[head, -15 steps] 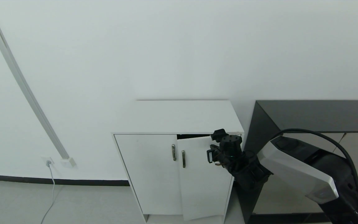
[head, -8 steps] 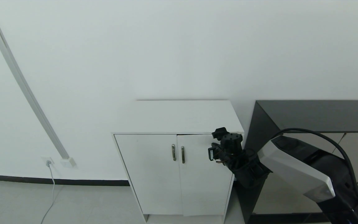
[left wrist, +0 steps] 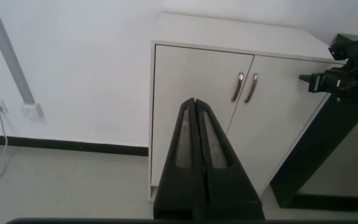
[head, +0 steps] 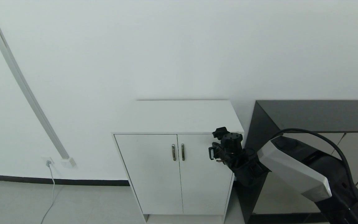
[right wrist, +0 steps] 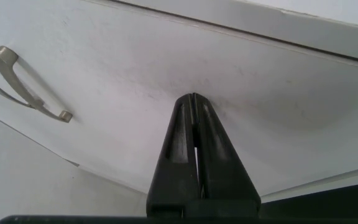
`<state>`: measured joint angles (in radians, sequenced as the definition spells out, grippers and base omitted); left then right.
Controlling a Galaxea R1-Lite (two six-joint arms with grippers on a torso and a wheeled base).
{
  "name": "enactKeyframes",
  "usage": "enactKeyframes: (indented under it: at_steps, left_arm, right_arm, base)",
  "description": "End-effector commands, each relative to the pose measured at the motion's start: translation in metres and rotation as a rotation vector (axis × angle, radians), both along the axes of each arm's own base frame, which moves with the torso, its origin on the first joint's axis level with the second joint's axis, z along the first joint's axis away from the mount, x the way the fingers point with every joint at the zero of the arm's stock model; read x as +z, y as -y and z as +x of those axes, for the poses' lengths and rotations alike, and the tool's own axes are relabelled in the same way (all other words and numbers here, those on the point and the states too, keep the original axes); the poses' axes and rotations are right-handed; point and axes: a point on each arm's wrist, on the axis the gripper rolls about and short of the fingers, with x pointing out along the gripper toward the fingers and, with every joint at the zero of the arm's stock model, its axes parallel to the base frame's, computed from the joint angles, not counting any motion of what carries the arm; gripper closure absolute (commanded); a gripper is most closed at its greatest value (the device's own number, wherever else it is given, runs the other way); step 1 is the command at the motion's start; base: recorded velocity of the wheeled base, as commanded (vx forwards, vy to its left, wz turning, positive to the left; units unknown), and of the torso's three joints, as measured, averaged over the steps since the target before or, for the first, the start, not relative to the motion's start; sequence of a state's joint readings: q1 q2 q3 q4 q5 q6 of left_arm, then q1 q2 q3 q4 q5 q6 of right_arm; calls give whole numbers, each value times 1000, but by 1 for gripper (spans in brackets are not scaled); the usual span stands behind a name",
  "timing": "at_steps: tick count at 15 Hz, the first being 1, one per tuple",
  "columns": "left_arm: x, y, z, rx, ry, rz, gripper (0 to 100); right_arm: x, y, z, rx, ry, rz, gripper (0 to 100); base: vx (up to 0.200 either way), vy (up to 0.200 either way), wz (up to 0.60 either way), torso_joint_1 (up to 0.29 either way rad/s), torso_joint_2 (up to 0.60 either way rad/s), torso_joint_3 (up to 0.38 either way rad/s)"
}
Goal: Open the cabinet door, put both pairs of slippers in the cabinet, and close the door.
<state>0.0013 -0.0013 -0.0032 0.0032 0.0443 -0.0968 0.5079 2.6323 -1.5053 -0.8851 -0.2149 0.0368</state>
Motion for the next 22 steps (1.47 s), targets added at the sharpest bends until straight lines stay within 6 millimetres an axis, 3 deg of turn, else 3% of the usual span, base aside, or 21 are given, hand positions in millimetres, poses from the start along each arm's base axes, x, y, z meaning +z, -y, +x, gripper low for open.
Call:
enactKeyframes:
  at_steps: [1, 5, 10, 16, 21, 22]
  left_arm:
    - [0, 0, 0, 0, -1, 0, 100]
    - [0, 0, 0, 0, -1, -1, 100]
    - [0, 0, 0, 0, -1, -1, 100]
    - [0, 0, 0, 0, -1, -1, 100]
    - [0, 0, 0, -1, -1, -1, 100]
    - [0, 0, 0, 0, -1, -1, 100]
  right_arm:
    - [0, 0, 0, -1, 2, 1, 100]
    - [0, 2, 1, -3, 2, 3, 100]
    - [11, 7, -18, -7, -15, 29, 100]
    - [48, 47, -62, -41, 19, 45, 100]
    - [71, 92, -106, -93, 9, 38, 100]
    - [81, 105, -122, -107, 9, 38, 100]
  base:
    - [0, 0, 0, 0, 0, 0]
    - [0, 0, 0, 0, 0, 0]
    - [0, 0, 0, 0, 0, 0]
    - [0, 0, 0, 0, 0, 0]
    - [0, 0, 0, 0, 0, 0]
    - [0, 0, 0, 0, 0, 0]
